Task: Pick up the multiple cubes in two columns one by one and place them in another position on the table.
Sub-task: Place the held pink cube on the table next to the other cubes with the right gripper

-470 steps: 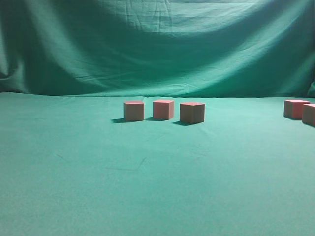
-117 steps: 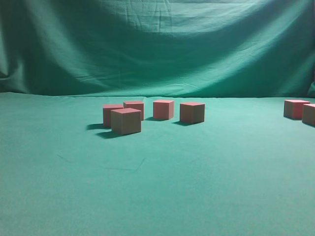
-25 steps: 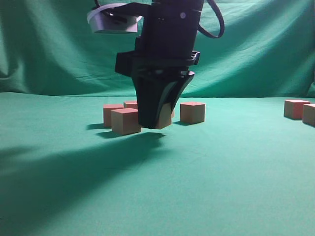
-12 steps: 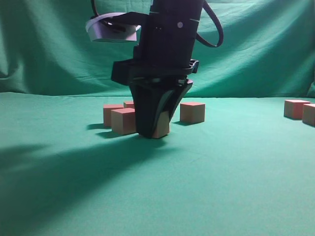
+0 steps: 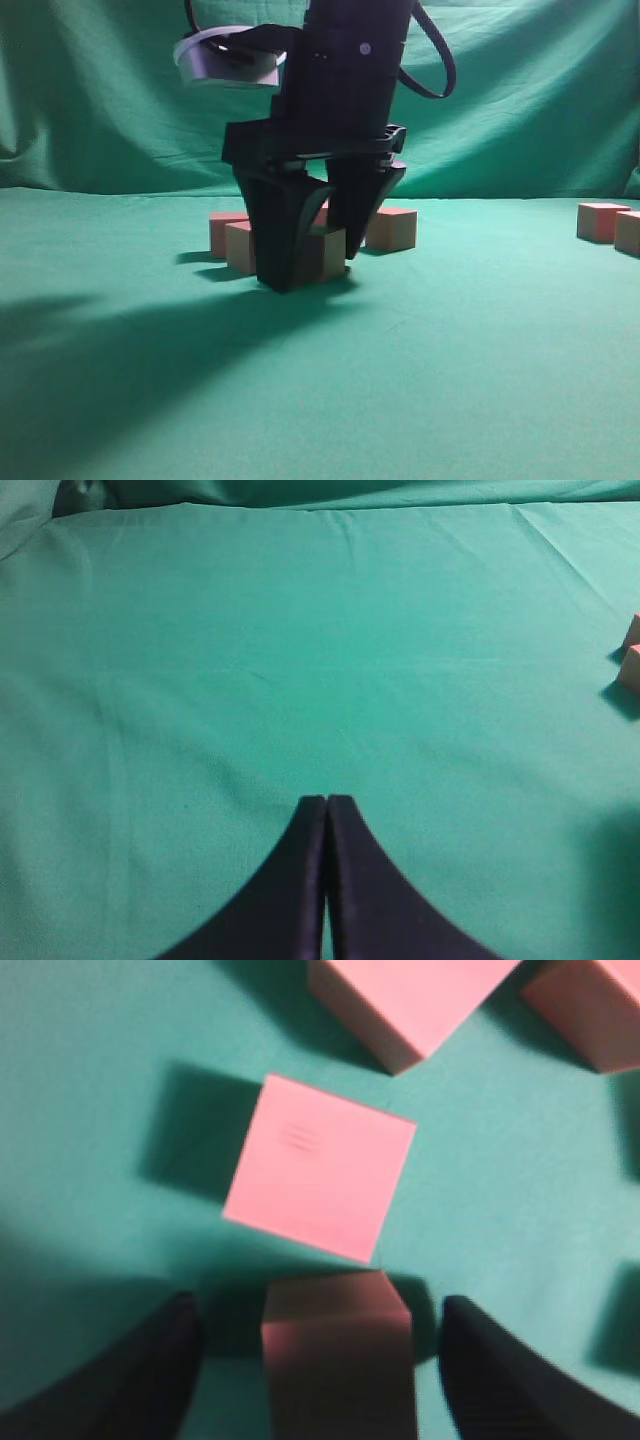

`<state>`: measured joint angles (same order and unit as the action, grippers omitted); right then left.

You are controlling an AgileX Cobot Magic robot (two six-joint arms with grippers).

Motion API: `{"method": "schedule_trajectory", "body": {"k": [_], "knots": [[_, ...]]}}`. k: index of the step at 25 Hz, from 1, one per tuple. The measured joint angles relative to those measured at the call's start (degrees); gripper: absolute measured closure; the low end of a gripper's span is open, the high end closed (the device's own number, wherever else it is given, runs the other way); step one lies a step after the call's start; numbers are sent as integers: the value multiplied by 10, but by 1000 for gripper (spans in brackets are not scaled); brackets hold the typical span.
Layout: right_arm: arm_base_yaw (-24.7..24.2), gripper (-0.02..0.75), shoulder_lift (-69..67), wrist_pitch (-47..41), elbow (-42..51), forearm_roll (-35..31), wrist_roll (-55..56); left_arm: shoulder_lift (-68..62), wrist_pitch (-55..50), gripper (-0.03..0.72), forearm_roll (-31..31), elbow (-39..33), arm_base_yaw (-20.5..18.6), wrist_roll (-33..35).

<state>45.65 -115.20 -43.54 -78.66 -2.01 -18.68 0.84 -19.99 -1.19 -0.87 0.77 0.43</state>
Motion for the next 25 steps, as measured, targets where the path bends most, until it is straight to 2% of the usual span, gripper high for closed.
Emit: {"method": "schedule_trajectory", "body": {"k": [3,7,8,12,13,15,21,25], "knots": [[0,131,0,-31,-13,-1,0,0,0,688,0,0,0,0],[0,131,12,-92,-49,3,0,0,0,688,0,0,0,0],[0,90,18,-111,-58,4,0,0,0,688,0,0,0,0],[0,105,55,-195,-105,25,2,0,0,688,0,0,0,0],[0,169,65,-219,-117,36,6,0,0,688,0,0,0,0],[0,166,83,-254,-138,64,30,0,0,688,0,0,0,0],[0,166,142,-271,-148,120,116,0,0,688,0,0,0,0],[-11,166,214,-272,-105,171,162,0,0,688,0,0,0,0]]}}
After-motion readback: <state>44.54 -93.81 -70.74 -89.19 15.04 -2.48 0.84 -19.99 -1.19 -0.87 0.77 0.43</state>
